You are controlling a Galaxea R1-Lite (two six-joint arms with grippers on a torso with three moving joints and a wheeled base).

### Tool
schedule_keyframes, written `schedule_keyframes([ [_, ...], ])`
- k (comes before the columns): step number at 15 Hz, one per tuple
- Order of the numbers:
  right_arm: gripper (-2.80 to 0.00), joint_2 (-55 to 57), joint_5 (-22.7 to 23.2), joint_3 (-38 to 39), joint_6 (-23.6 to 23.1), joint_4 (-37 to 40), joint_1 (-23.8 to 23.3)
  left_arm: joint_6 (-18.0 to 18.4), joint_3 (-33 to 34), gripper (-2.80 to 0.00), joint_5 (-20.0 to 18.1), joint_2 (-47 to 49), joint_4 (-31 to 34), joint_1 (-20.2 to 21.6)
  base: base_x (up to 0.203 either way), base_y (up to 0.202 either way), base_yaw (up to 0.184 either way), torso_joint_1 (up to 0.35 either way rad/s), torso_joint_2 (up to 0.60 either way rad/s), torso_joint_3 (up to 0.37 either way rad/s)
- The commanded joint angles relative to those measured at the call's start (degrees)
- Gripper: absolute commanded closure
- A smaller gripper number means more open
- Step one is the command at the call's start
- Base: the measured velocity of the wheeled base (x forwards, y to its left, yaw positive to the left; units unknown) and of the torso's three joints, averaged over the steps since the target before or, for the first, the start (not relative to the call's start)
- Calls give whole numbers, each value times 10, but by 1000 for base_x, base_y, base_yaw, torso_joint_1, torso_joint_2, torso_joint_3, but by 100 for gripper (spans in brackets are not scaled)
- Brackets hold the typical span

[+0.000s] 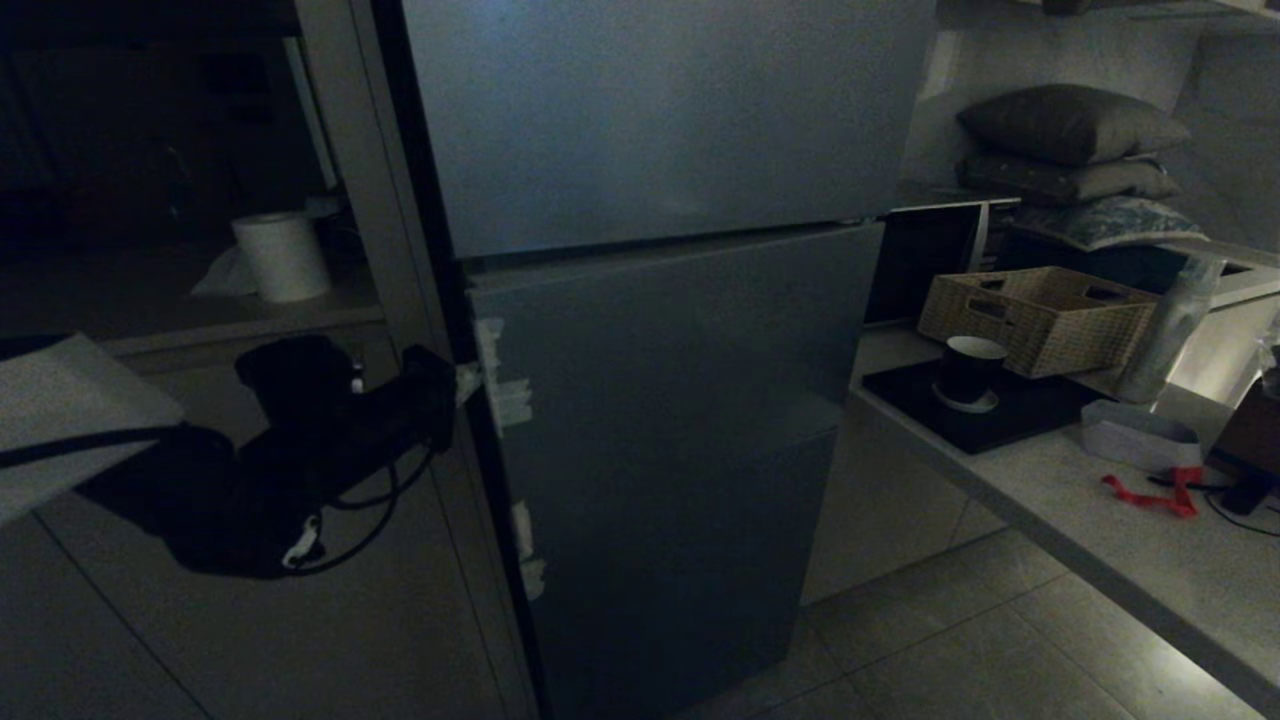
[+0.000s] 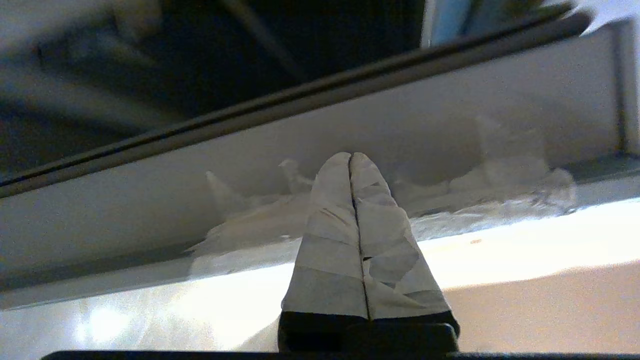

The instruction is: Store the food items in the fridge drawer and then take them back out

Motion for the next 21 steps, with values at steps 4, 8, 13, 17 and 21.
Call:
schedule_keyframes([
  [4,0,0,0,0,0,0,0,15,154,0,1,-92,-49,-62,0,0,0,0,0,0],
  [8,0,0,0,0,0,0,0,20,298,0,1,-209,-117,-102,0,0,0,0,0,0],
  [13,0,0,0,0,0,0,0,42,354,0,1,-388,-95,-107,0,0,0,0,0,0],
  [17,0,0,0,0,0,0,0,156,318,0,2,-565,167,-107,0,0,0,0,0,0],
  [21,0,-1,0,0,0,0,0,315,277,0,17,-671,417,-106,0,0,0,0,0,0],
])
